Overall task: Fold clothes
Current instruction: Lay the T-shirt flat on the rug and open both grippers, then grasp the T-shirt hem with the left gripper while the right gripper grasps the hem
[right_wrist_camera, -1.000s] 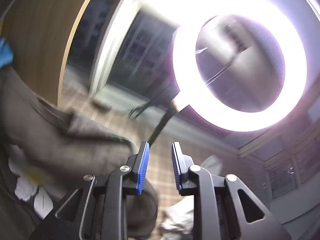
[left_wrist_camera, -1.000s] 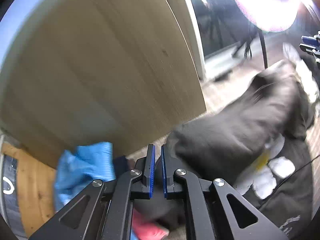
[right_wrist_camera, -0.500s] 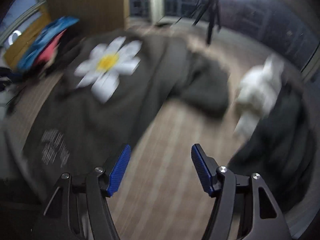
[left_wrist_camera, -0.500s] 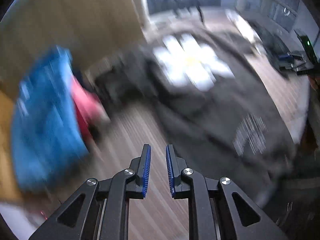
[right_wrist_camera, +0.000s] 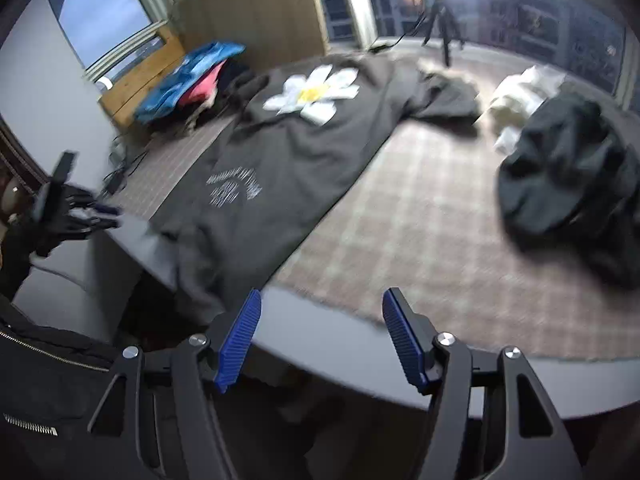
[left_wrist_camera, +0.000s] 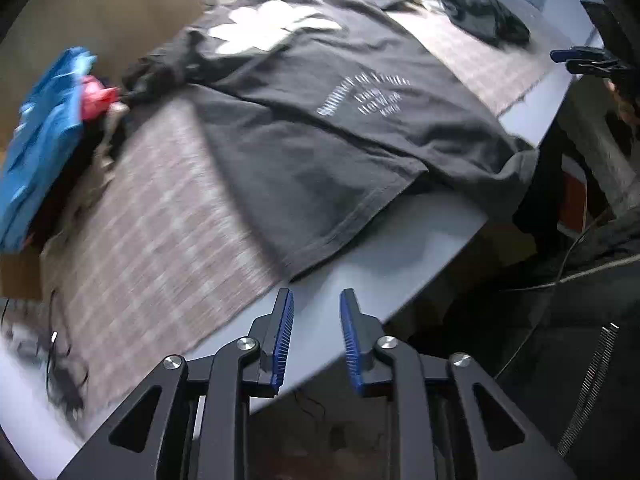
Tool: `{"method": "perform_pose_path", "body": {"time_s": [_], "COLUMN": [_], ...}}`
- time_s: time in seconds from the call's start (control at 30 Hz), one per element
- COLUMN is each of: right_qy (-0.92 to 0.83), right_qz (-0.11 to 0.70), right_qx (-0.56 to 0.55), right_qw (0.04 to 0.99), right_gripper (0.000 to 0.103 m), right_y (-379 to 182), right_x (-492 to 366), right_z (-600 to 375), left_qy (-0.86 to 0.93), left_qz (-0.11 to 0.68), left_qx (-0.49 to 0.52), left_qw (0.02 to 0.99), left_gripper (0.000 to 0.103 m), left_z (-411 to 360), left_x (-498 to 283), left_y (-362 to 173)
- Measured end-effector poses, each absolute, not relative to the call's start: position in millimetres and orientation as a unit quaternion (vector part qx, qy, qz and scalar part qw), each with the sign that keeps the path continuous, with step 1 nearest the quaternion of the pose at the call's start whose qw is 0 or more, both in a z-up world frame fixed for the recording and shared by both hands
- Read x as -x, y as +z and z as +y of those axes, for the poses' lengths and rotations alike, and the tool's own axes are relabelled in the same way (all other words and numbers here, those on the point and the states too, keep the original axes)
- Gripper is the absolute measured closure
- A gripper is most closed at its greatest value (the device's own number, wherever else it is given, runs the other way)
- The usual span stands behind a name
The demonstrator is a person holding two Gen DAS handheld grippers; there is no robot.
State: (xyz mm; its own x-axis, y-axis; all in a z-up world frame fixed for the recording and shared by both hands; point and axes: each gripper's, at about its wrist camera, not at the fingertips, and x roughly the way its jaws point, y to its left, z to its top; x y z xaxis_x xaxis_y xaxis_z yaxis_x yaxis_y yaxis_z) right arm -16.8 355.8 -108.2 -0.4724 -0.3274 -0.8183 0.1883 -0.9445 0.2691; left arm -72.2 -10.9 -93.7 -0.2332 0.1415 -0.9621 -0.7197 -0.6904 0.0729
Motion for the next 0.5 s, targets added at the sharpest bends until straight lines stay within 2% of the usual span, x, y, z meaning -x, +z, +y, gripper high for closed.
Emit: {"method": "perform_pose_path", "body": {"time_s": [0.27, 0.5], "right_qy": [-0.831, -0.842], "right_qz": [-0.012, 0.062], "right_qx": [-0.527, -0.499], "right_qw": [0.179, 0.195], "right_gripper": [0.041, 0.041], "right_y": [-183, -193], "right_x": [14, 19], "right_z": [277, 233], "left_qy": [0.7, 0.707], "left_qz": [0.336, 0.317], "left_qx": [0.527, 0.522], "left_qw": [0.344, 0.356], "left_gripper": [0.078, 0.078], "left_z": [28, 22], "left_x": [82, 101], "left_y": [-144, -144]}}
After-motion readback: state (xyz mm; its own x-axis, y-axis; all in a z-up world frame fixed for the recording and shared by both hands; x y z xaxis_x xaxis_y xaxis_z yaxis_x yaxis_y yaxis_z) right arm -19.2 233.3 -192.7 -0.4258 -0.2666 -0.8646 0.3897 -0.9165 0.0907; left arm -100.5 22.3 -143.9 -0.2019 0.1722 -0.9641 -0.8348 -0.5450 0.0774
